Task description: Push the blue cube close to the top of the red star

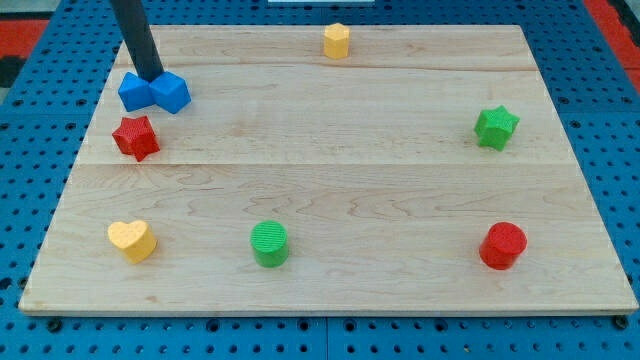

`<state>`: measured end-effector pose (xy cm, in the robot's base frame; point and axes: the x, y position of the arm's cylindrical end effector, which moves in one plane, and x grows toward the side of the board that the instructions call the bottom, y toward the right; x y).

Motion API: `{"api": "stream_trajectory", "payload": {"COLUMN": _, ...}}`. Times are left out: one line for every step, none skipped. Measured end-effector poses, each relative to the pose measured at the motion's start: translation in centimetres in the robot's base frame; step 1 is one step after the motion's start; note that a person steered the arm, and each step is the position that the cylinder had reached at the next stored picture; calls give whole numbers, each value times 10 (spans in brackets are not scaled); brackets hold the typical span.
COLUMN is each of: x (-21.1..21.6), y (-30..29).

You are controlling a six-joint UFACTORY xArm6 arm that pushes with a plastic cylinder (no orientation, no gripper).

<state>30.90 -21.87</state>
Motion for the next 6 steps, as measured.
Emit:
{"api": "stream_trajectory", "payload": {"x": -30, "y": 23}}
{"api": "stream_trajectory", "payload": {"x": -27, "y": 56}}
{"api": "stream_trajectory", "payload": {"x": 10, "y": 34}}
{"api": "stream_trajectory", "payload": {"x": 20, "y": 50}}
{"api": "stream_trajectory", "payload": {"x": 29, "y": 118}}
{"api": "stream_trajectory", "payload": {"x": 90, "y": 162}}
